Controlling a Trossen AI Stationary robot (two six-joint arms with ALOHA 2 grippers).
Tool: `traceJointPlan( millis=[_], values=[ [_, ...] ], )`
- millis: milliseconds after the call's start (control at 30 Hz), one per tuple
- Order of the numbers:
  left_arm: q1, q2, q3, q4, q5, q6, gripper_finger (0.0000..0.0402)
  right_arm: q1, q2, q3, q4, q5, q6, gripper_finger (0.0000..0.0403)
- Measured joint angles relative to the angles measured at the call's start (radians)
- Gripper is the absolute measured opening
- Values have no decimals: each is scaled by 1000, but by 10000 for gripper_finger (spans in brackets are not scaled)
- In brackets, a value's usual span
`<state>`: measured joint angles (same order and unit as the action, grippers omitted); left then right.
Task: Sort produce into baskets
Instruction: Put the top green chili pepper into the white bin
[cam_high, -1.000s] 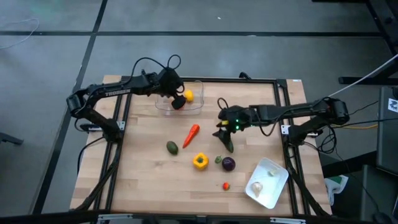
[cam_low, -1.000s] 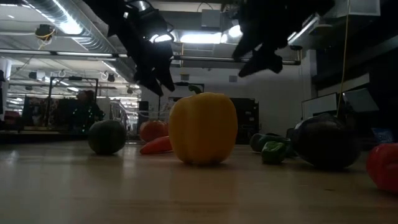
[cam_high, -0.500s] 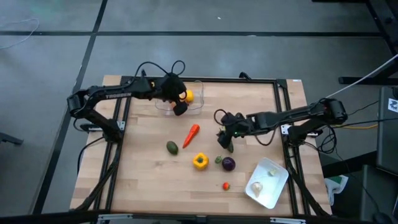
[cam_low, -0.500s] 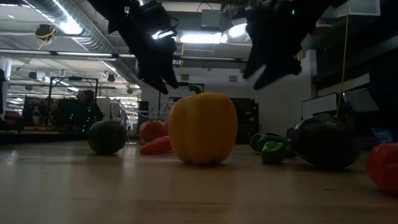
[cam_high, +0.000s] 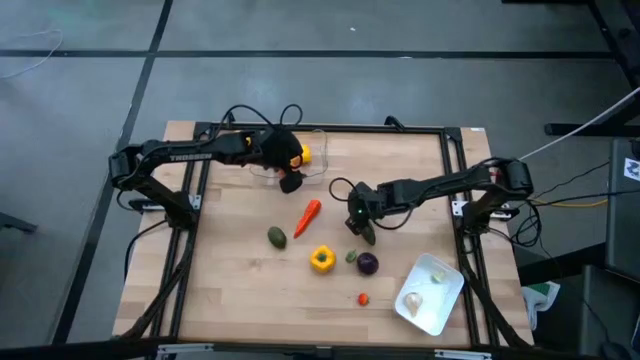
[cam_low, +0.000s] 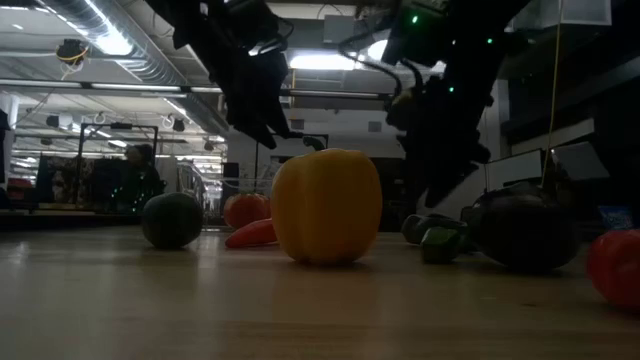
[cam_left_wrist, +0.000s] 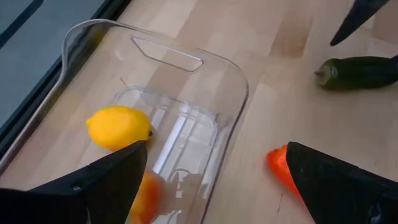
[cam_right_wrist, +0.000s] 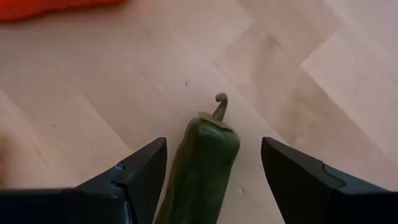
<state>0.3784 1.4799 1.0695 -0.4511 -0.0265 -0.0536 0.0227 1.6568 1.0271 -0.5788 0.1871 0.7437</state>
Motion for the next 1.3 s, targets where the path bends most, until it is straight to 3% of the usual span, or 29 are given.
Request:
traceJointPlan(
  millis=[600,1000,1300],
  values=[
    [-18,0,0,0,0,-24,382,-4,96,0,6,-68,13,256],
    [-18,0,0,0,0,-26,382,-4,95,0,6,-102,11,148],
    [-18,0,0,0,0,-26,382,-3,87,16,-13,-103,-6,148]
  ],
)
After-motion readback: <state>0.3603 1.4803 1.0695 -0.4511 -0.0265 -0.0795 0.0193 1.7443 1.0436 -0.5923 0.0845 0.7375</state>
